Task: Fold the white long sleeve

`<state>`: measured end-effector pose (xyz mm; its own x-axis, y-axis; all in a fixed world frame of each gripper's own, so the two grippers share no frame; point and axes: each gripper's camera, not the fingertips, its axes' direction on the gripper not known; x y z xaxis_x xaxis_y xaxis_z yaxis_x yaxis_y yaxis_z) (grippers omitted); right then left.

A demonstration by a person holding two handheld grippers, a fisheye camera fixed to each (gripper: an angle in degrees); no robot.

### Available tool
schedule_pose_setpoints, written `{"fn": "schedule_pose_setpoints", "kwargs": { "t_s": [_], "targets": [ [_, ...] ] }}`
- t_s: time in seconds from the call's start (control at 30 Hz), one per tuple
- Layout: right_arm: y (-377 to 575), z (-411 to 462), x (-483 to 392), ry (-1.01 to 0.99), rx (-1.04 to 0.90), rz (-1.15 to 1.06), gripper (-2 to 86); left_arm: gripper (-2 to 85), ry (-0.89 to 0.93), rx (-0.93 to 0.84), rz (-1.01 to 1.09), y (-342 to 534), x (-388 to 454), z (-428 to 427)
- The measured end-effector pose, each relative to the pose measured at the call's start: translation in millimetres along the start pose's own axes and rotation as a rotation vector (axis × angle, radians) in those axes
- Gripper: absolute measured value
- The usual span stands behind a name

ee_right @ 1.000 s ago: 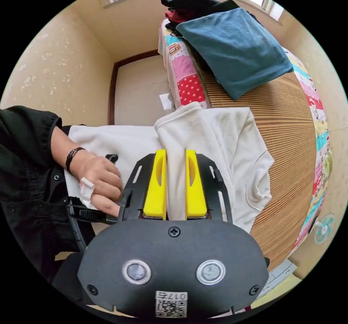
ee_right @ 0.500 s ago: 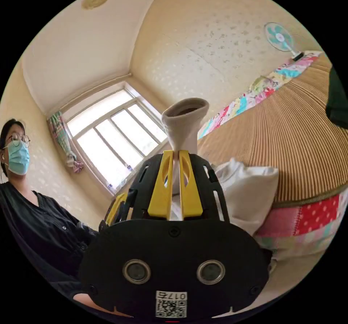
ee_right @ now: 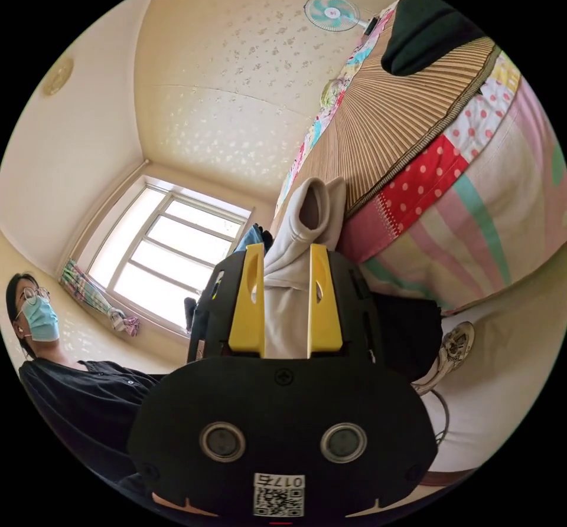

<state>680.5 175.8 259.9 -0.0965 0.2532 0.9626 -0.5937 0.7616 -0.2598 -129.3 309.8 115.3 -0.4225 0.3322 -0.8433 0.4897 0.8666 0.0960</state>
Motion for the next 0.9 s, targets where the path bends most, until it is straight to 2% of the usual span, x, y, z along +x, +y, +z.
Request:
{"fn": "schedule_pose_setpoints", "kwargs": {
  "t_s": [0.07, 0.2, 0.3, 0.37, 0.43, 0.5, 0.57, 0.67, 0.7, 0.8, 0.9],
  "targets": [
    [-3.9, -7.5, -12.5, -0.021, -0.042, -0.013, 11.5, -0.6, 0.160, -0.037, 0.053, -13.0, -15.7, -25.4],
    [0.9, -21.4, -30.6, -0.036, -0.249, -0.028, 12.3, 0.4, 0.152, -0.109, 0.074, -1.9, -34.7, -77.8],
    [23.1, -37.8, -42.9, -0.035, -0.465, -0.018, 12.9, 7.3, 0.156, -0.277, 0.061, 23.2, -48.6, -112.9],
    [50.9, -50.6, -53.5, -0.009, -0.629, -0.017, 13.2, 19.9, 0.174, -0.448, 0.010, 47.2, -54.9, -132.0],
    [72.6, -57.8, -59.0, -0.029, -0.739, -0.011, 13.2, 21.8, 0.212, -0.548, -0.006, 63.1, -53.2, -145.9],
    [88.6, -67.6, -60.7, -0.079, -0.791, 0.029, 12.9, 20.9, 0.342, -0.655, -0.047, 73.5, -50.4, -155.3],
    [99.4, -82.8, -65.6, -0.240, -0.785, 0.058, 12.9, 18.9, 0.554, -0.720, -0.079, 72.3, -41.3, -162.8],
    [106.6, -76.8, -70.0, -0.436, -0.834, 0.091, 13.2, 16.1, 0.670, -0.754, -0.131, 55.3, -26.1, -153.1],
    [107.9, -71.5, -73.0, -0.458, -0.857, 0.088, 12.8, 15.3, 0.662, -0.769, -0.129, 52.8, -22.0, -149.0],
    [111.3, -41.8, -101.1, -0.450, -0.935, -0.032, 8.9, 10.4, 0.473, -0.851, -0.088, 41.1, 1.5, -124.3],
    [92.8, -30.6, -118.5, -0.413, -0.839, -0.112, 5.2, 2.5, 0.410, -0.770, -0.023, 17.3, 32.0, -115.9]
  ]
}}
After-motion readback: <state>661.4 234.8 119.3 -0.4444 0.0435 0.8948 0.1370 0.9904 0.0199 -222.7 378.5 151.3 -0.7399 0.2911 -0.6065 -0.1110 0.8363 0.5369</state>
